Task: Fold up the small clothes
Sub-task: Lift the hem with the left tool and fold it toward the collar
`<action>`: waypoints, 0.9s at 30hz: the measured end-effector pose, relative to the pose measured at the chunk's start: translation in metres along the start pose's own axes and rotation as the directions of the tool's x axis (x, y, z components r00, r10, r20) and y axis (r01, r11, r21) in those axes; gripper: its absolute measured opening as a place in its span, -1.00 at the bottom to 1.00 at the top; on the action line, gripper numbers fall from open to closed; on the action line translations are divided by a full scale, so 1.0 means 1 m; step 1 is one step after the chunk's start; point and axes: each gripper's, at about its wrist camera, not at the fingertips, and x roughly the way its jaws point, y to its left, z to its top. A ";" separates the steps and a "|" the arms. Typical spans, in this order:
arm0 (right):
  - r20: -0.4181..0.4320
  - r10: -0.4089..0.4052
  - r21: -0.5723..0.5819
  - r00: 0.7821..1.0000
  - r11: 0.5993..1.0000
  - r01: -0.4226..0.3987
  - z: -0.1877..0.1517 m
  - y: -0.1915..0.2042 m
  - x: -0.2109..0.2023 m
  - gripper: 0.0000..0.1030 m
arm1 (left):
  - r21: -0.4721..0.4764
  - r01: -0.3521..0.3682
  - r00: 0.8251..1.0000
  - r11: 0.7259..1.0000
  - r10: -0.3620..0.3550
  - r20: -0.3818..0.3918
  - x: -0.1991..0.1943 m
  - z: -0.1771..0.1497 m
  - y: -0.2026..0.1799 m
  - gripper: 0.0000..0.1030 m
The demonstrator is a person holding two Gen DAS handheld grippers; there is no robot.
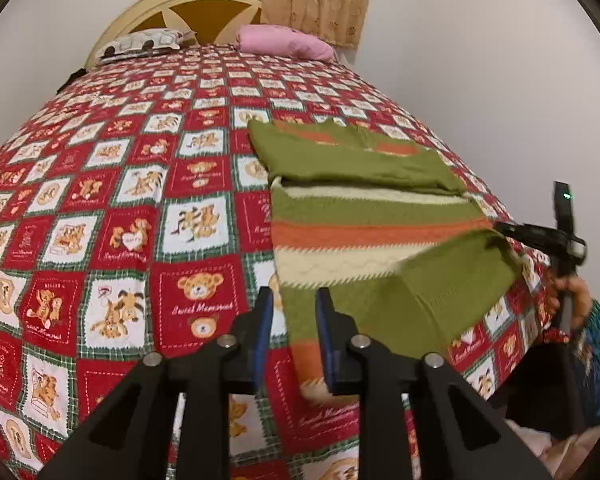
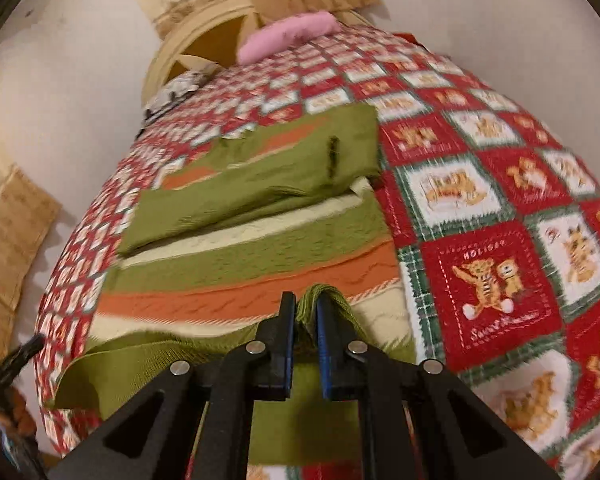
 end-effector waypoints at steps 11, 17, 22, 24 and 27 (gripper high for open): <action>-0.005 -0.037 -0.023 0.999 0.999 0.037 -0.002 0.003 0.008 -0.82 | 0.213 0.113 0.993 0.970 -0.105 -0.053 0.034 -0.014 -0.045 0.68; 0.024 0.020 -0.002 1.000 1.000 -0.020 0.000 0.003 -0.004 -0.77 | 0.186 0.106 0.987 0.977 -0.081 -0.140 0.076 -0.019 -0.045 -0.59; 0.229 0.046 0.066 0.972 0.996 -0.063 0.002 -0.010 -0.057 0.37 | 0.110 0.105 0.991 0.988 -0.095 -0.091 0.066 -0.018 -0.027 -0.78; 0.247 0.038 0.056 0.968 0.997 -0.053 0.002 -0.011 -0.068 0.37 | 0.061 0.129 0.988 0.990 -0.124 -0.092 0.065 -0.018 -0.019 -0.78; 0.211 -0.006 -0.032 0.977 0.999 0.013 -0.002 -0.002 -0.072 0.37 | 0.008 0.150 0.984 0.989 -0.148 -0.102 0.073 -0.017 -0.016 -0.78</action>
